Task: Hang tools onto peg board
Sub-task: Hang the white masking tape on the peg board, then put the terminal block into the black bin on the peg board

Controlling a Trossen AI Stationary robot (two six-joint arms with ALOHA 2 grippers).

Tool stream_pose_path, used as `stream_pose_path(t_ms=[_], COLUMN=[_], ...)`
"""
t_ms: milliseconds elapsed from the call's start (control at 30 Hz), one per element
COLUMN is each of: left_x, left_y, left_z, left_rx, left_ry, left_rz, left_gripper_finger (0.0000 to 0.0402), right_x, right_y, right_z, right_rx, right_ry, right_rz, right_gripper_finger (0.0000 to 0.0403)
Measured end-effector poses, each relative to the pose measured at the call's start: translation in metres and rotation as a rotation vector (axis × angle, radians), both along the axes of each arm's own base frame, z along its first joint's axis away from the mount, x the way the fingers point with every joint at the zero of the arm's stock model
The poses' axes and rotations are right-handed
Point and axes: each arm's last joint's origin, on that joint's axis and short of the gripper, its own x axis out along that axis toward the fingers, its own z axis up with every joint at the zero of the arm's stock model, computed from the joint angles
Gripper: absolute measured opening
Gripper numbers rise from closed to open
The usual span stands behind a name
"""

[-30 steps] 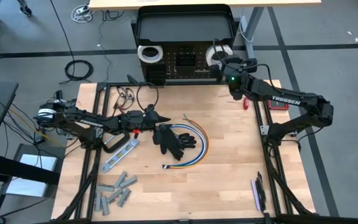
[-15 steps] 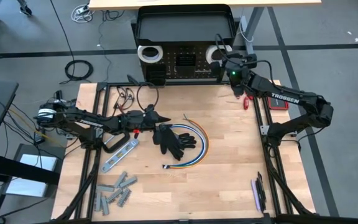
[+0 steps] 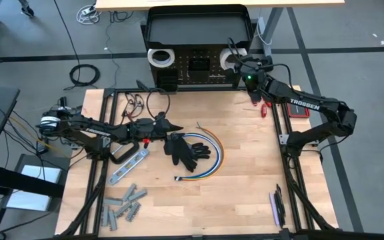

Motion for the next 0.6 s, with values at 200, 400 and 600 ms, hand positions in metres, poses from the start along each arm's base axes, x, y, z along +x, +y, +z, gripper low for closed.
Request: stream_pose_path(t_ms=[200,400,600], left_x=[0.000,0.000,0.001], left_y=[0.000,0.000,-0.010], left_z=[0.000,-0.001,0.000], left_rx=[-0.013,-0.014,0.029], left_ry=[-0.001,0.006,0.007], left_rz=[0.003,0.002,-0.067], left_gripper_finger=[0.0136,0.0136,0.0136], right_x=[0.001,-0.011,-0.036], right_y=[0.006,0.031,0.066], right_z=[-0.001,0.005,0.011], right_rx=[0.014,0.057,0.143], right_ry=[0.034,0.064,0.073], right_rz=[0.023,0.055,0.131], right_gripper_finger=[0.0215,0.0262,0.0302])
